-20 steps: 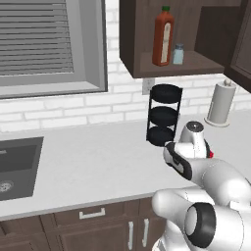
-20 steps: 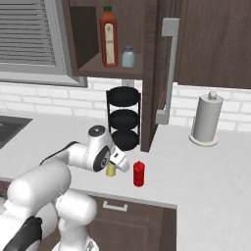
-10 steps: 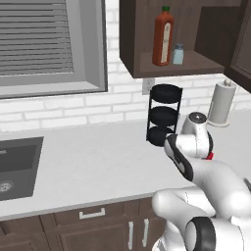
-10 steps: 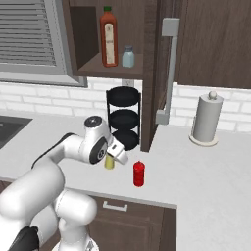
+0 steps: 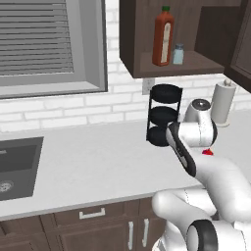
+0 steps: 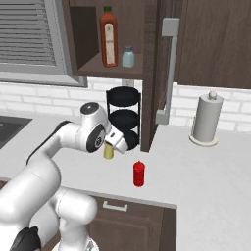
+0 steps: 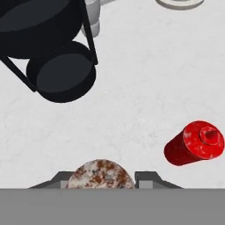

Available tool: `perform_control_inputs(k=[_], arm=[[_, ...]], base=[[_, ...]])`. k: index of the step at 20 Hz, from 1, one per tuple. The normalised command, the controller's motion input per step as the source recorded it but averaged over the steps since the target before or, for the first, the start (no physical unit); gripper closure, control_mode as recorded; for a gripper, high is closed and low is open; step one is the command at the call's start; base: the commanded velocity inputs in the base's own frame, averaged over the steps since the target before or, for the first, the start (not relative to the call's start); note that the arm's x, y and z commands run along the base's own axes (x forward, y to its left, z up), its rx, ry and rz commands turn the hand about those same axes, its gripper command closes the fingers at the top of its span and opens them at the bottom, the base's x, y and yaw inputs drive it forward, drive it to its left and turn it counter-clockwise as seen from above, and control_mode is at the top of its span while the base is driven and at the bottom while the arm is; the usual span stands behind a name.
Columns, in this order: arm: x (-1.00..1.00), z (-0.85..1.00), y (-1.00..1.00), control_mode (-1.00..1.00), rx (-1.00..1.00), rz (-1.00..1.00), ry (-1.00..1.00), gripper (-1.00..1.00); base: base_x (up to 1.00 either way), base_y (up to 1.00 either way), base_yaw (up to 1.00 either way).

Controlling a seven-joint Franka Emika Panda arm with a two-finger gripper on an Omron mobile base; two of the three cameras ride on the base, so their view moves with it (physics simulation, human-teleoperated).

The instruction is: Put the shaker and condiment bottle from the counter next to their counterparts in the cabinet.

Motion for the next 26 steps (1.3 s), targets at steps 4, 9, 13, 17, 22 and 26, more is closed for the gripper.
perform_control_inputs(k=[4,9,13,17,22,26], arm=[[0.0,0.49,0.0,-1.0,-0.02,0.0,-0.01,1.0],[0.0,0.51,0.0,-1.0,-0.02,0.0,-0.01,1.0],[0.0,0.56,0.0,-1.0,-0.01,0.0,0.0,1.0],[0.0,0.54,0.0,-1.0,0.0,0.0,0.0,1.0],[0.0,0.52,0.0,-1.0,-0.01,0.0,0.0,1.0],[0.0,0.44,0.0,-1.0,-0.03,0.0,-0.02,1.0]], base=[[0.0,0.0,0.0],[0.0,0.0,0.0],[0.0,0.0,0.0],[0.0,0.0,0.0],[0.0,0.0,0.0],[0.0,0.0,0.0]])
